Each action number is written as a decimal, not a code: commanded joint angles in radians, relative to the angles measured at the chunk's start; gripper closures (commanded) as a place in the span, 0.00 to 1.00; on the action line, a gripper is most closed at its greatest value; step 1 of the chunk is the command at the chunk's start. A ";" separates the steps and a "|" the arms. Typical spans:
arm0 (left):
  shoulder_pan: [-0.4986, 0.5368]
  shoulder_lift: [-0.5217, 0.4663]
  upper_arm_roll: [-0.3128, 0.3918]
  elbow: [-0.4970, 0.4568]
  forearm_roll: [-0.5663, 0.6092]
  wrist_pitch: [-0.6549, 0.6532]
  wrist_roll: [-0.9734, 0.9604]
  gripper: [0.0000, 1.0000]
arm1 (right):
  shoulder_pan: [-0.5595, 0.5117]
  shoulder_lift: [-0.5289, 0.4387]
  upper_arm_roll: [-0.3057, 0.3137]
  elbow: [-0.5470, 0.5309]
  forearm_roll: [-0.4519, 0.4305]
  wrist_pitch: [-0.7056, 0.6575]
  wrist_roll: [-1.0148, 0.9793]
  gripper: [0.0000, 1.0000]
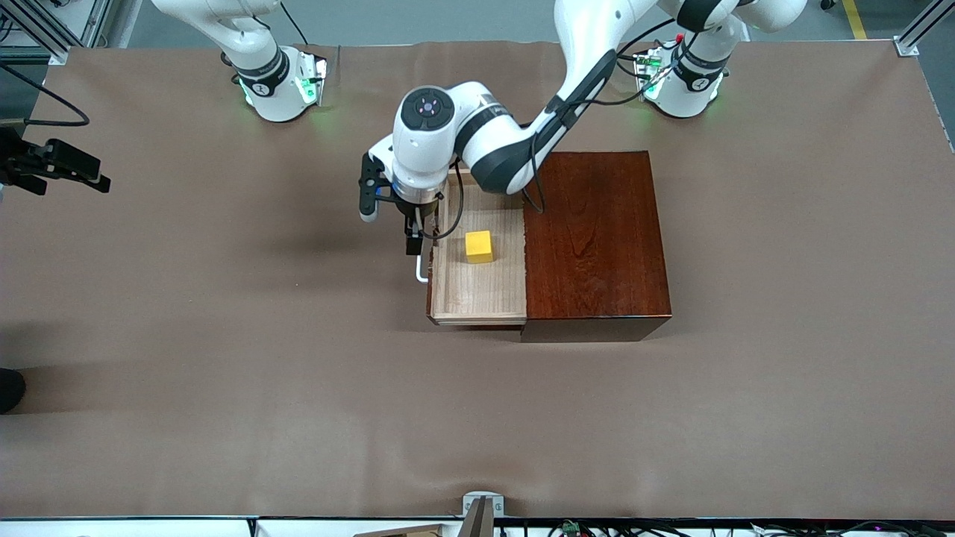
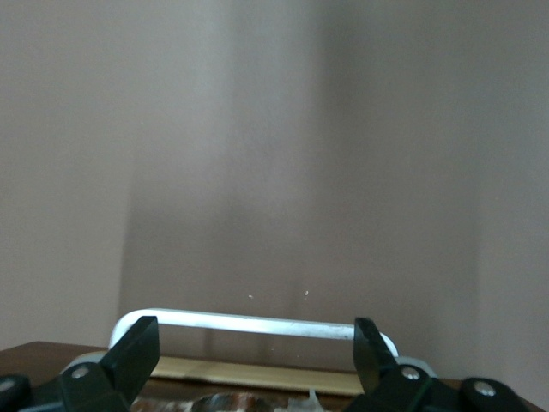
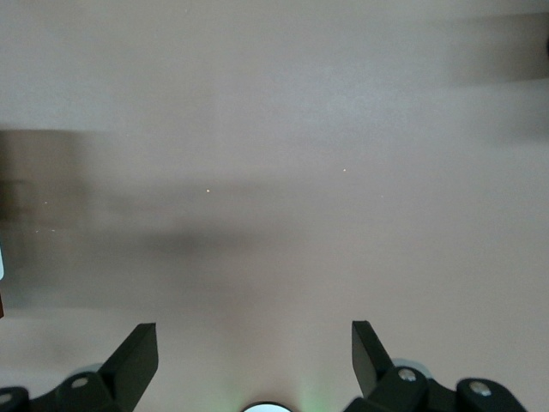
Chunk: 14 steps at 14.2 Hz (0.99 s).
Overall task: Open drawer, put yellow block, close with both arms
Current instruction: 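Move the left gripper down to the drawer handle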
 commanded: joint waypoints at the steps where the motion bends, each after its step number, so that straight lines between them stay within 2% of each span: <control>1: -0.001 0.030 0.002 0.022 -0.021 0.011 0.027 0.00 | 0.007 -0.014 0.001 0.000 -0.017 -0.002 0.020 0.00; 8: 0.025 0.021 0.000 0.011 -0.037 -0.016 0.085 0.00 | 0.007 -0.013 0.001 -0.003 -0.012 0.026 0.020 0.00; 14: 0.023 0.013 -0.001 0.013 -0.030 -0.128 0.142 0.00 | 0.005 -0.005 -0.001 0.000 -0.015 0.020 0.011 0.00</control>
